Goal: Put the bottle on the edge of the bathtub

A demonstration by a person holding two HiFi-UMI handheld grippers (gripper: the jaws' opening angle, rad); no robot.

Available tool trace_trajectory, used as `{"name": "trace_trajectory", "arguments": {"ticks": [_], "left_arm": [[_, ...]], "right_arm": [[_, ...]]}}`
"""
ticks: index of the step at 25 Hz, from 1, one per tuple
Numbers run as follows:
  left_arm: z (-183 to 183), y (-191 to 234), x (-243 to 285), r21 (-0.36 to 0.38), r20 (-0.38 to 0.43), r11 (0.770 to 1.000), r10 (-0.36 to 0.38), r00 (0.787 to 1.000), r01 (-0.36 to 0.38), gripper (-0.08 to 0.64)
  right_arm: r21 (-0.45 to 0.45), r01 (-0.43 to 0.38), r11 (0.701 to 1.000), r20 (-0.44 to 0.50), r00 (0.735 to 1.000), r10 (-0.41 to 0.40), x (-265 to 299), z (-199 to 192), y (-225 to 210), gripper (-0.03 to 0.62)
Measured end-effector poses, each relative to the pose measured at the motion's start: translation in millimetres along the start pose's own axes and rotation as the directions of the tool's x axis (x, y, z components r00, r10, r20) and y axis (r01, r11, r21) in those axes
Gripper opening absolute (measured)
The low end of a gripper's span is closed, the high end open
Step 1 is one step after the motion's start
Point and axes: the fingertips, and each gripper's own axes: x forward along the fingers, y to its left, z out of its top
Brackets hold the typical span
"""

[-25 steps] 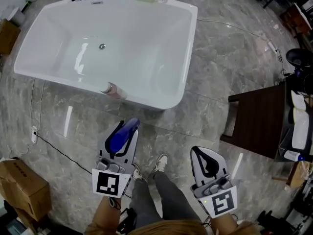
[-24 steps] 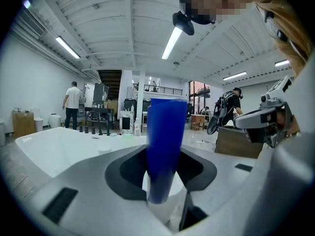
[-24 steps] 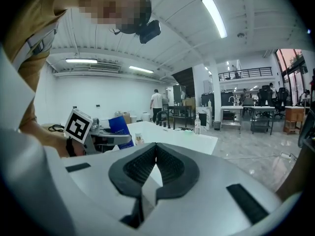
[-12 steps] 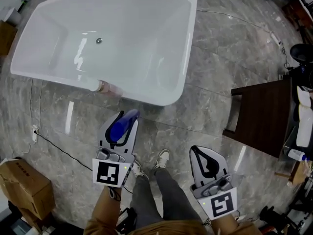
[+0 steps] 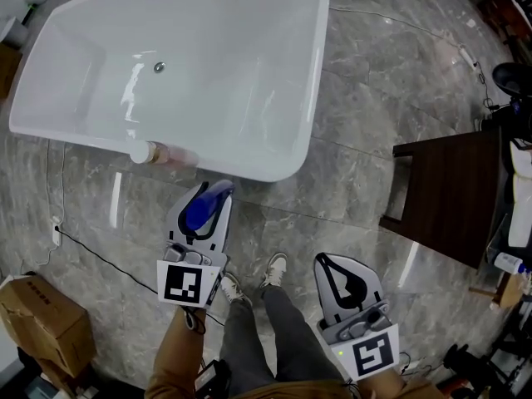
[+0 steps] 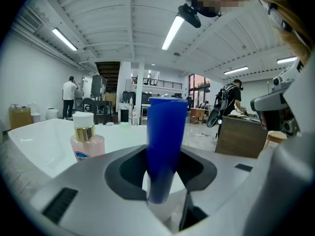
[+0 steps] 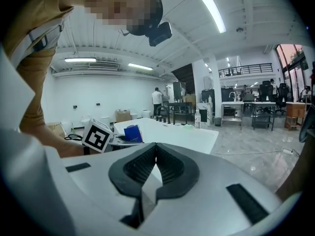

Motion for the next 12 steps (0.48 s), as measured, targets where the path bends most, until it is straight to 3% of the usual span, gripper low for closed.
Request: {"name": "trace_trajectory", "arguments": {"ticks": [12], "left_arm": [[-30, 3, 39, 0.009, -0.03, 1.0, -0.014, 0.999, 0.014, 0.158]], "right_arm": [[0.007, 0.026, 1.0, -0.02, 0.999, -0.026, -2, -13, -15, 0.005]]}}
